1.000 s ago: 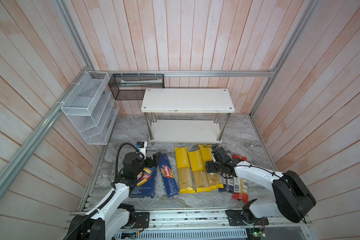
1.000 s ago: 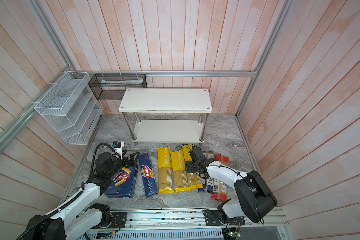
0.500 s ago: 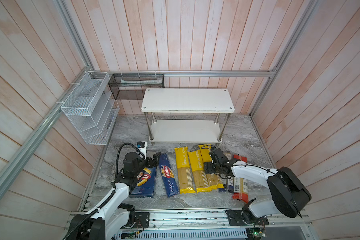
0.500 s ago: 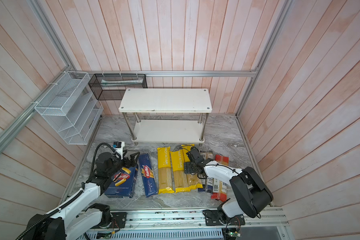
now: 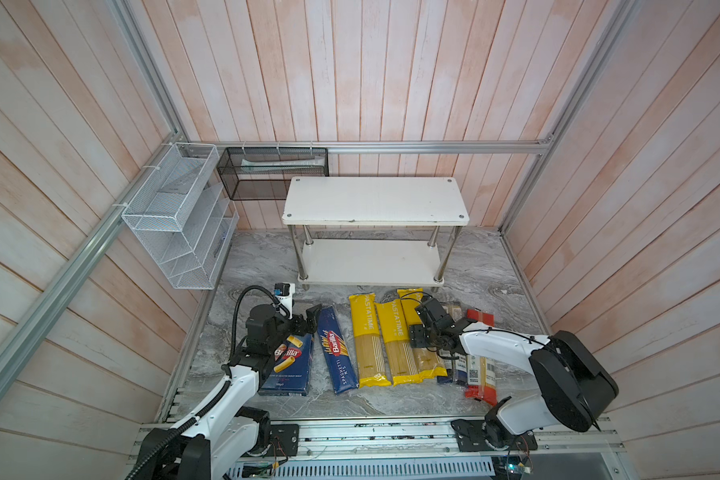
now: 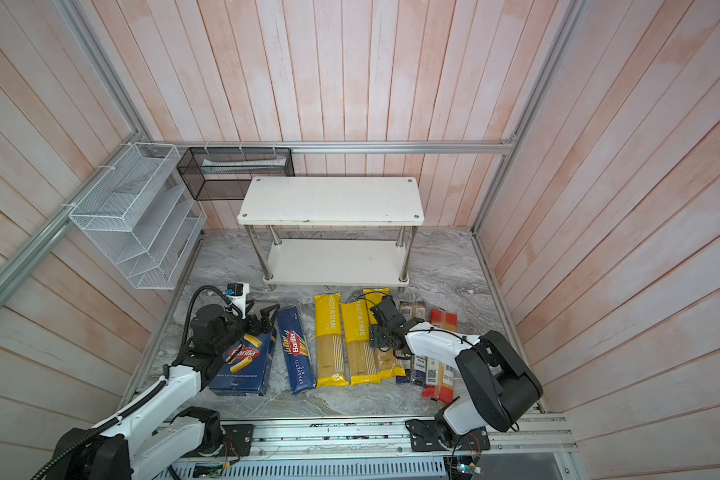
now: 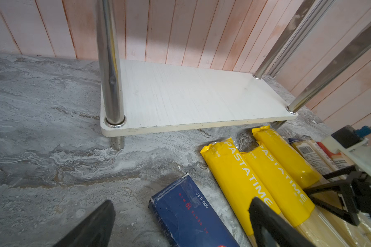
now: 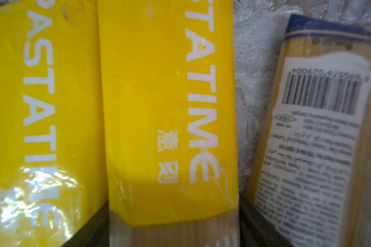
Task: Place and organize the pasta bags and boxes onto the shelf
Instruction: 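Close the right gripper on the yellow PASTATIME bag's lower end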
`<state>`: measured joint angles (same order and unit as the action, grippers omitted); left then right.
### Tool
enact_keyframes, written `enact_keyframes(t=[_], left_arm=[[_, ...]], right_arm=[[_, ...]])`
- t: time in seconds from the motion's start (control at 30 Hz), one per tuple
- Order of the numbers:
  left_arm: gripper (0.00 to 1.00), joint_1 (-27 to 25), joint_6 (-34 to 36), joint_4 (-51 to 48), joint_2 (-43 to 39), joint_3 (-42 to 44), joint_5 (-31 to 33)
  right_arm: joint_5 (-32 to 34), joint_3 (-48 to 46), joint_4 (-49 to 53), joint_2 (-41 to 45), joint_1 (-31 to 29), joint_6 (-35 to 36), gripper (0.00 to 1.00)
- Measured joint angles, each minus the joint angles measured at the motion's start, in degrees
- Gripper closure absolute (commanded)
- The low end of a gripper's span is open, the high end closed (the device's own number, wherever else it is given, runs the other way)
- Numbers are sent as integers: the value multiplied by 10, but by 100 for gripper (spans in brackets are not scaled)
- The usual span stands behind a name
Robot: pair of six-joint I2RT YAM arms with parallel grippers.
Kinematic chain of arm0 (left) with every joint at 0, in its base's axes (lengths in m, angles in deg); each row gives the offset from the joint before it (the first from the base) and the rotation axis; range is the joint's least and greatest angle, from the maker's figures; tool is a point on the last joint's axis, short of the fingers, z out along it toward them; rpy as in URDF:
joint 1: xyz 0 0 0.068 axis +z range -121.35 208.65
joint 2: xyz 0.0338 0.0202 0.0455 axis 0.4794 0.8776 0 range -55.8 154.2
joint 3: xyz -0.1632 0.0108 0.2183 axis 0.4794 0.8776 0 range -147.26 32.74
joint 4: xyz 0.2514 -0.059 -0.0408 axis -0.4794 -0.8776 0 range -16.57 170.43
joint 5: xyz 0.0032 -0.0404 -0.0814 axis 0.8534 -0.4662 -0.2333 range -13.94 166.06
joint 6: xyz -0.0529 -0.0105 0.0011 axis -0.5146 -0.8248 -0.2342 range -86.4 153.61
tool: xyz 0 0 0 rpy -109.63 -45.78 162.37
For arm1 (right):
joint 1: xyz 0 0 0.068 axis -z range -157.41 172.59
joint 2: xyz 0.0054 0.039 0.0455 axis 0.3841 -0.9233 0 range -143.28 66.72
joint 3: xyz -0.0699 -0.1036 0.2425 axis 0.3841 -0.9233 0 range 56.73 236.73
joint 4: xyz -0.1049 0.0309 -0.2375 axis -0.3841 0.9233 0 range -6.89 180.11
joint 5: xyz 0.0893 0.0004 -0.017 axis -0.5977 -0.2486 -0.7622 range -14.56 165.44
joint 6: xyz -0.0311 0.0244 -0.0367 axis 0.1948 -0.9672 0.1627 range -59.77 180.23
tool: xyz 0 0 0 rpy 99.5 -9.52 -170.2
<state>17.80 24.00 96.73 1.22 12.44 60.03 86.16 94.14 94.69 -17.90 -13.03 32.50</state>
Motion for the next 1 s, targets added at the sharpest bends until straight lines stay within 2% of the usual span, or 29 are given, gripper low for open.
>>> enact_keyframes(t=[0.27, 0.53, 0.9, 1.0], left_arm=[[0, 0, 2, 0, 7, 0, 0], [0, -1, 4, 0, 7, 0, 0], [0, -5, 4, 0, 5, 0, 5], [0, -5, 3, 0, -3, 0, 11]], right_arm=[[4, -5, -7, 3, -4, -10, 22], [14, -9, -16, 3, -13, -23, 37], [23, -21, -33, 12, -17, -36, 52], [23, -24, -36, 16, -17, -36, 60]])
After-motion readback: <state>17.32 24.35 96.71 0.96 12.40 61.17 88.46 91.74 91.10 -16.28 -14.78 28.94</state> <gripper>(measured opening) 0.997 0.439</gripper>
